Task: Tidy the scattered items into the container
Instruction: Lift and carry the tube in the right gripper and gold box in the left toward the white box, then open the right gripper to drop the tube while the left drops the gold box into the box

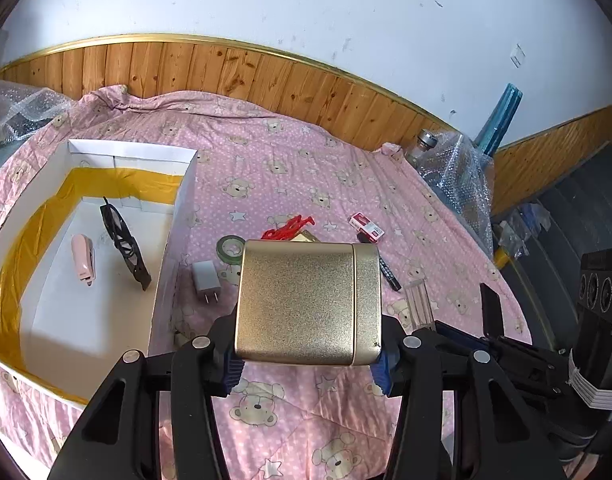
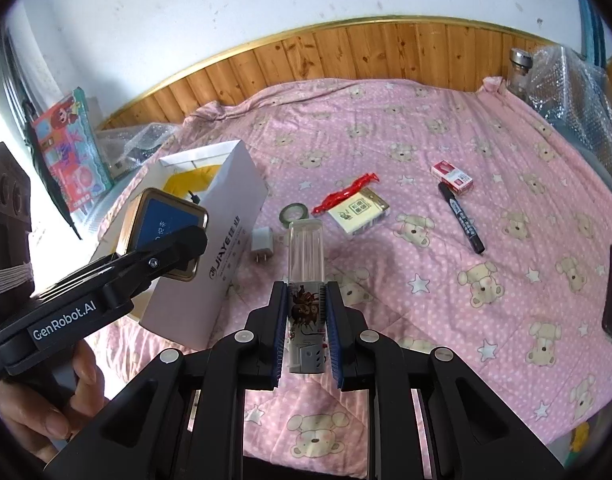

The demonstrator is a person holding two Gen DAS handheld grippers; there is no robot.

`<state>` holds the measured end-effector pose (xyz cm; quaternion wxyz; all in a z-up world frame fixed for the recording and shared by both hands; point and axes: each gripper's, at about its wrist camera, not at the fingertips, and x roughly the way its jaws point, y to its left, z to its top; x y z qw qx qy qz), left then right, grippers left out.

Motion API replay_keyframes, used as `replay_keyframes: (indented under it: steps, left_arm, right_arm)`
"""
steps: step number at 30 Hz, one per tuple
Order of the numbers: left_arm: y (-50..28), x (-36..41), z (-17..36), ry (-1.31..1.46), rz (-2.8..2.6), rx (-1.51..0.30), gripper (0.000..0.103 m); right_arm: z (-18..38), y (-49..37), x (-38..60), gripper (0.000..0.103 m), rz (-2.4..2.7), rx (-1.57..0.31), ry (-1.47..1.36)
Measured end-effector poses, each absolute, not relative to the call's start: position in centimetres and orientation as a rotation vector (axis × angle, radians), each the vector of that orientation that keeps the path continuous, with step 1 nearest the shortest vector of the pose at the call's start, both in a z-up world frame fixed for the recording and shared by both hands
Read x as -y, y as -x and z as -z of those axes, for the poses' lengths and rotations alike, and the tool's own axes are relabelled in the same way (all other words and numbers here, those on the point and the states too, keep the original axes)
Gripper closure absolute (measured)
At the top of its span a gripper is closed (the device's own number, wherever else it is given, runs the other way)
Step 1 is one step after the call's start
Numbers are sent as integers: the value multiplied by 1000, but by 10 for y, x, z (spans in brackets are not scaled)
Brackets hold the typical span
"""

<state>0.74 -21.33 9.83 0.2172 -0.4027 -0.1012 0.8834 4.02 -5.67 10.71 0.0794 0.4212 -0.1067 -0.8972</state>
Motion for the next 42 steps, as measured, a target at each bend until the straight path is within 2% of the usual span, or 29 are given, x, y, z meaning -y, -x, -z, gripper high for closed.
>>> replay_keyframes:
  steps: [17,31,42]
  left_arm:
    - [-30,224,-124,1041,-2502,265,51]
    - [-21,328,-116,1070,-2632,517,51]
    - [0,378,-100,1148,-2691,575,51]
  right_arm:
    - [-124,-49,69,84,2652,333,-1196]
    - [-121,-10,139,84,2504,205,-1243]
    - [-141,22,182,84,2421,168,-1186]
